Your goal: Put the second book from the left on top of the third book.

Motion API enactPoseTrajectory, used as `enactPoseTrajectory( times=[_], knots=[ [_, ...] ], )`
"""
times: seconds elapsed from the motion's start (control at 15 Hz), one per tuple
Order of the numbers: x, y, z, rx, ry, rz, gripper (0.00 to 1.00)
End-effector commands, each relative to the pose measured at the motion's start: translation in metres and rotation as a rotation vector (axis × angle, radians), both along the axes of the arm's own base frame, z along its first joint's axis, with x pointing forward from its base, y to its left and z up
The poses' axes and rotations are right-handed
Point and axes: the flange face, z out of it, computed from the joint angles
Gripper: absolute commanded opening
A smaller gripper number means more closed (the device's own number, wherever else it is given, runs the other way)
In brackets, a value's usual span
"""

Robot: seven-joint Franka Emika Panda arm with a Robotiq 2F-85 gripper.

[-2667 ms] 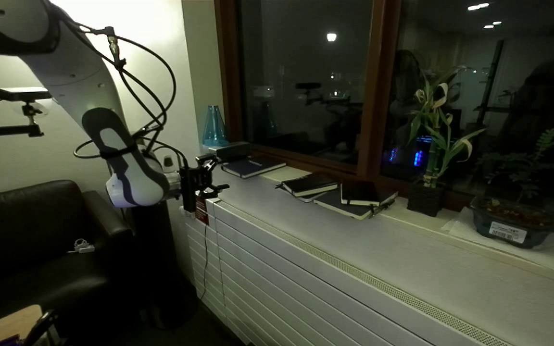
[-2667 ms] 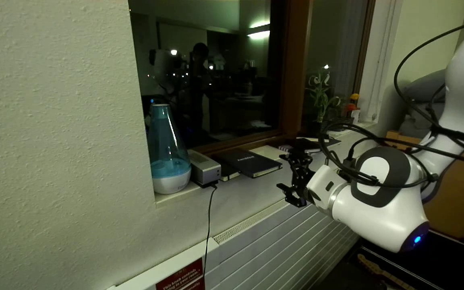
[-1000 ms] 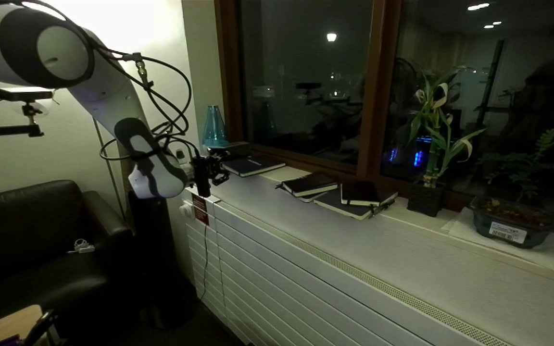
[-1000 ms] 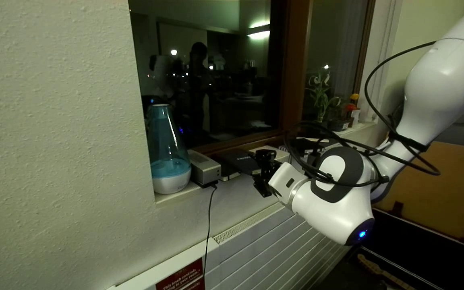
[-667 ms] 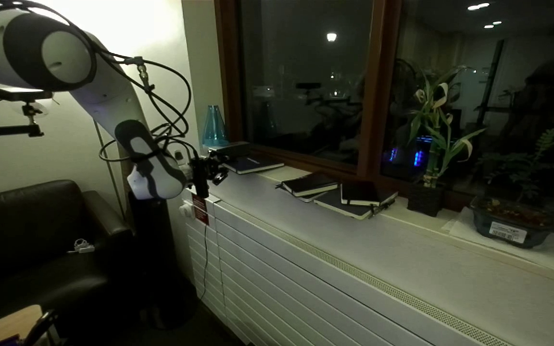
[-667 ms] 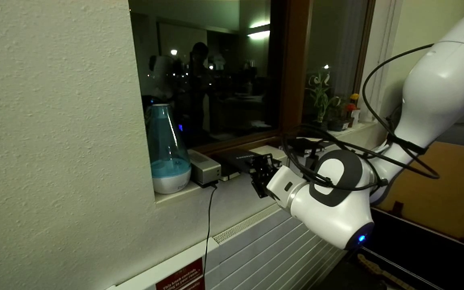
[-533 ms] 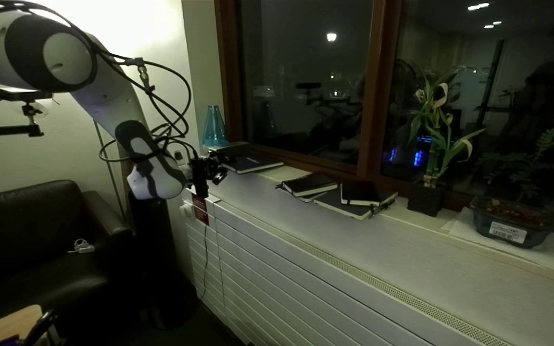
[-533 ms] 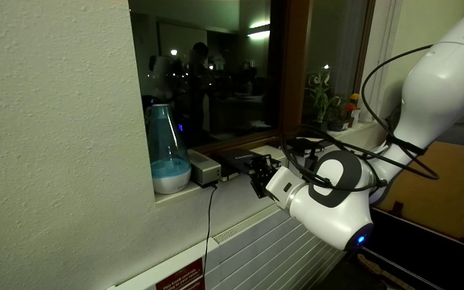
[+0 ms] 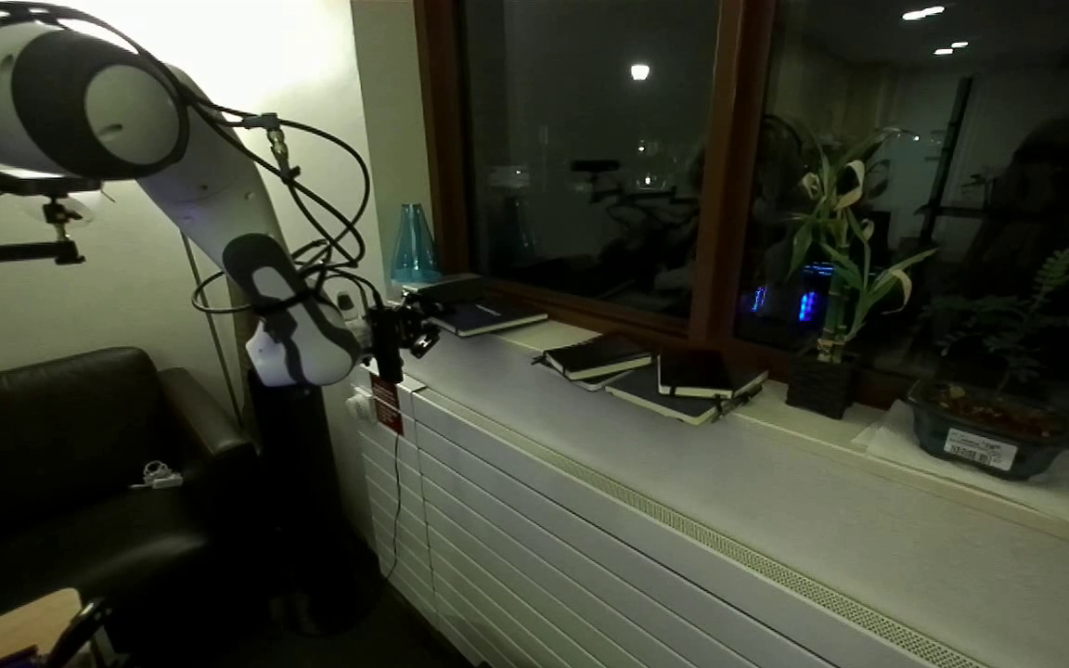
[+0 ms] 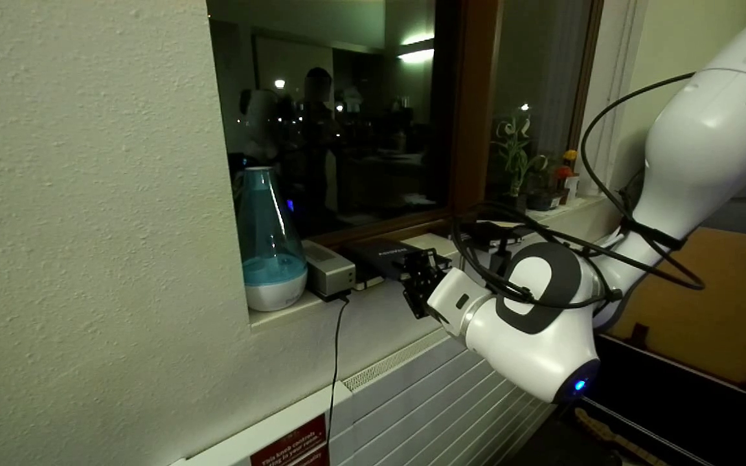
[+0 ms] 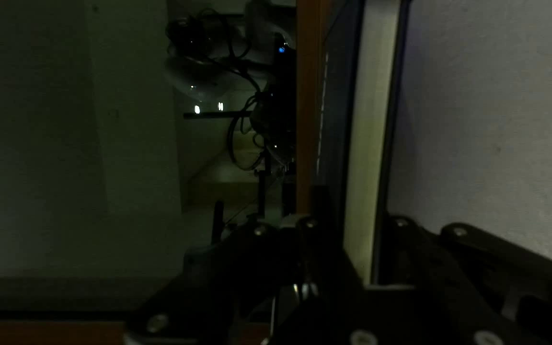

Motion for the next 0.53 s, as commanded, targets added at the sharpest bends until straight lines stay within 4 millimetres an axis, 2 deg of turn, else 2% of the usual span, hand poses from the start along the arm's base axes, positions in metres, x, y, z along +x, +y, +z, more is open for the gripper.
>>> enactPoseTrajectory(
  times=[0.0, 0.47],
  knots=[
    [-0.003, -0.009, 0.009, -0.058, -0.020, -0.017, 0.05],
    [-0.022, -0.012, 0.031, -0.087, -0.049, -0.012, 0.05]
  ],
)
